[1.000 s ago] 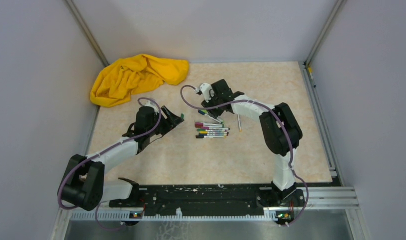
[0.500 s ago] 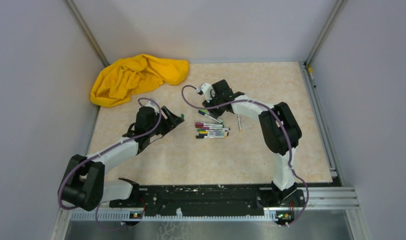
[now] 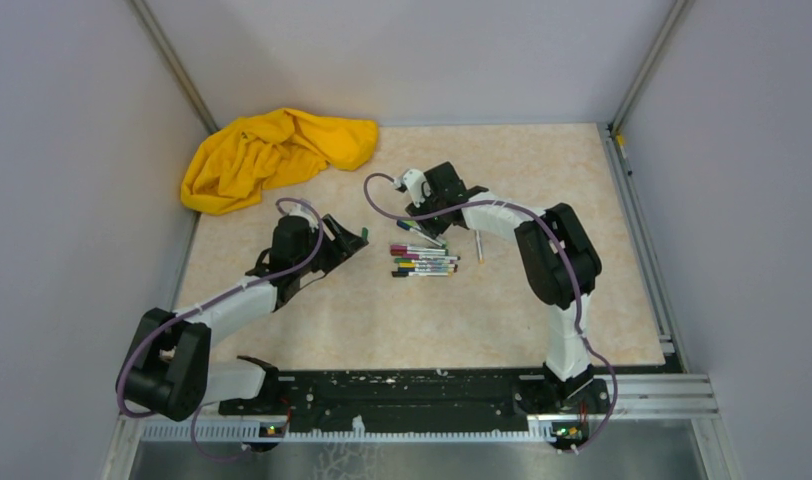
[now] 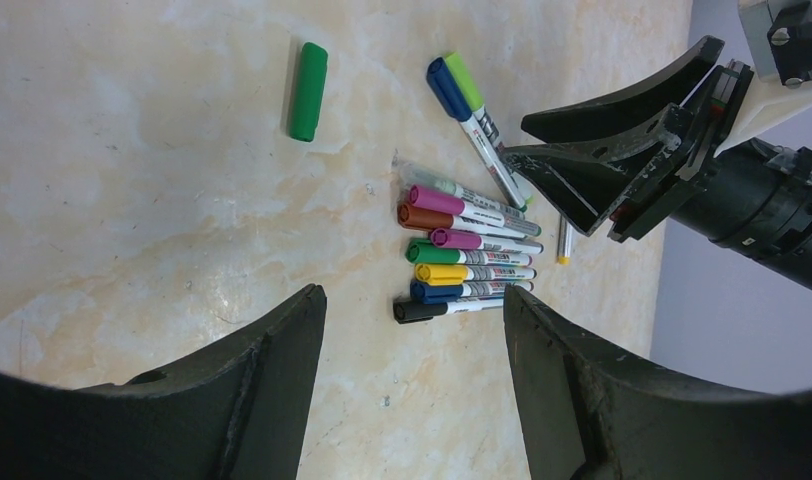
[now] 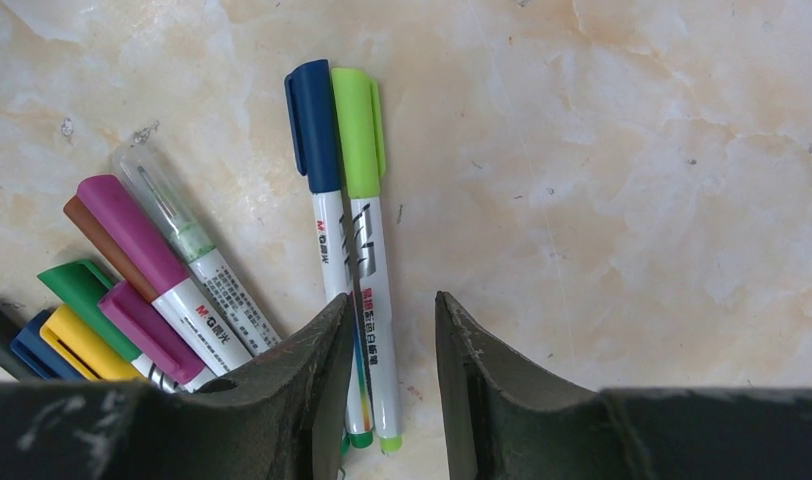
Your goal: Open the pen caps
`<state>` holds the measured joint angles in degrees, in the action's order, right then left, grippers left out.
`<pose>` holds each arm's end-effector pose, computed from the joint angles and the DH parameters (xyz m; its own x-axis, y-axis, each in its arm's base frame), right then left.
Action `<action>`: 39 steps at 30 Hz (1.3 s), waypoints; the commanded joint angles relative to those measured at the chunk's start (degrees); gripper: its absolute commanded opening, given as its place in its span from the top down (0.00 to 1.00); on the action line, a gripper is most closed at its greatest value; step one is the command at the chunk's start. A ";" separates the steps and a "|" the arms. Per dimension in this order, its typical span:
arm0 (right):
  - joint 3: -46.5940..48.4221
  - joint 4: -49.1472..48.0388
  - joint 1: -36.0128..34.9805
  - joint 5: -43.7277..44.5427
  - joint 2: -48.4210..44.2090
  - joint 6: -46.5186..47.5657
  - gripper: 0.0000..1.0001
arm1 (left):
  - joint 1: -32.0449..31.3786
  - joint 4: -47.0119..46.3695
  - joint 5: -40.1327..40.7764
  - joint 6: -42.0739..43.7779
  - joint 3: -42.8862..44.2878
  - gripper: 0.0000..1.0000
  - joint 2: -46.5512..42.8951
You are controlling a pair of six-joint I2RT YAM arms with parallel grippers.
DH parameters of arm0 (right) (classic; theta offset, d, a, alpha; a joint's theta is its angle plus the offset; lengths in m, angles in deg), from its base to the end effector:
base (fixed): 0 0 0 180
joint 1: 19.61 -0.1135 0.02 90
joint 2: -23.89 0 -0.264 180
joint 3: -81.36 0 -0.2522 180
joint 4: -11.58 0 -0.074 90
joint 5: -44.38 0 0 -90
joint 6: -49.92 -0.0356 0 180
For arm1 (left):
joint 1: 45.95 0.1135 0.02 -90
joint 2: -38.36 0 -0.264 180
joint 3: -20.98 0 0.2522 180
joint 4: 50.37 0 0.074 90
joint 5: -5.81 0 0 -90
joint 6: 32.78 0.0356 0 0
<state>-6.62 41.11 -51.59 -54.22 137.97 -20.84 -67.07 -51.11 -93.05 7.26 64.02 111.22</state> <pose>0.3613 0.2319 0.1742 -0.4290 -0.6520 -0.6252 -0.7878 0.6086 -0.0941 0.2372 -0.0975 0.1873 -0.6604 -0.5559 -0.5049 -0.0373 0.6958 -0.7172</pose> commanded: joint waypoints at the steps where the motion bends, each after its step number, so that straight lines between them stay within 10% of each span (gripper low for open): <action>1: -0.42 -2.34 0.50 0.72 1.08 -0.61 0.65 | 0.41 -2.07 -0.01 -0.30 -0.77 0.28 0.07; 15: -3.18 -2.72 -0.63 3.86 1.64 -0.30 0.68 | 0.48 -3.42 -0.54 -1.09 -1.49 0.28 0.66; 24: -4.13 -0.92 -1.84 6.12 0.85 -1.92 1.00 | 0.63 -3.23 -0.58 -1.97 -1.72 0.28 -0.56; 39: -3.84 -1.57 -4.07 4.85 -10.60 -5.14 1.00 | 0.65 2.85 -2.58 -1.70 5.79 0.24 -2.34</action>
<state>-11.01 39.91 -53.67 -49.30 134.40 -24.34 -66.72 -48.75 -93.47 5.73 65.79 109.49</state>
